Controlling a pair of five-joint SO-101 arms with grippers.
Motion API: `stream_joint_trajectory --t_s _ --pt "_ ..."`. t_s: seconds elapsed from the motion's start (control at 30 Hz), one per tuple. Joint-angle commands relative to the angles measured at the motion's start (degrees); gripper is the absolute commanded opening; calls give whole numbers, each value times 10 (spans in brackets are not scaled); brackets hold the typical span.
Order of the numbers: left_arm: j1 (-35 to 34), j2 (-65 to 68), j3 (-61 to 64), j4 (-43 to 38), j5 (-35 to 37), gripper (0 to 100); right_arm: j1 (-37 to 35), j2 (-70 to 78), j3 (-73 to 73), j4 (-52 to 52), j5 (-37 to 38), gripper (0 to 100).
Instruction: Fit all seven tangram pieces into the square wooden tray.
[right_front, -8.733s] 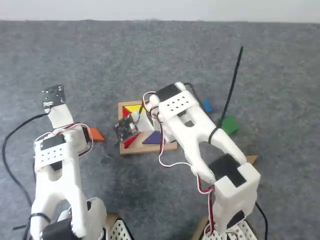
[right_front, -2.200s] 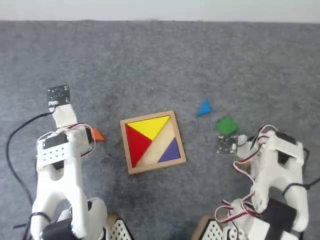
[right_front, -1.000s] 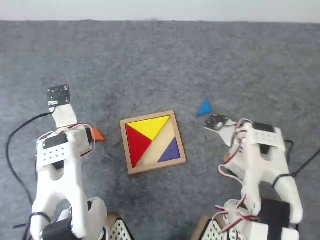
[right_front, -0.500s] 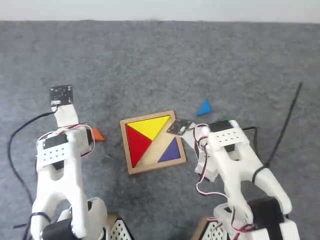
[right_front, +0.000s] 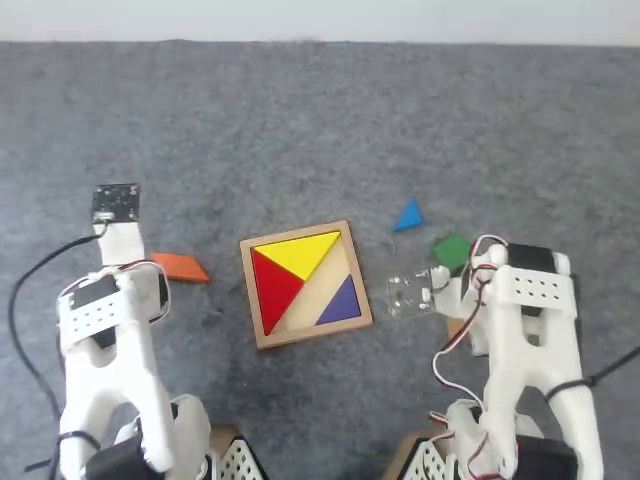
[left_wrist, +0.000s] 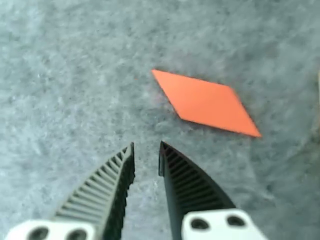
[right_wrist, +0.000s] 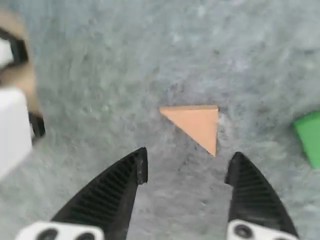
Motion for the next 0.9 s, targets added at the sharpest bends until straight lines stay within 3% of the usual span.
stream_joint_trajectory --t_s 0.0,0.3,0.43,0.87 --pt "14 -19 3 5 -41 77 12 -23 -49 7 62 274" --pt "38 -21 8 17 -67 76 8 -22 52 -130 160 274" --pt "69 -46 21 15 -84 76 8 -22 95 -166 171 274" --pt "93 -352 193 -31 -74 80 -19 -22 127 -206 136 273"
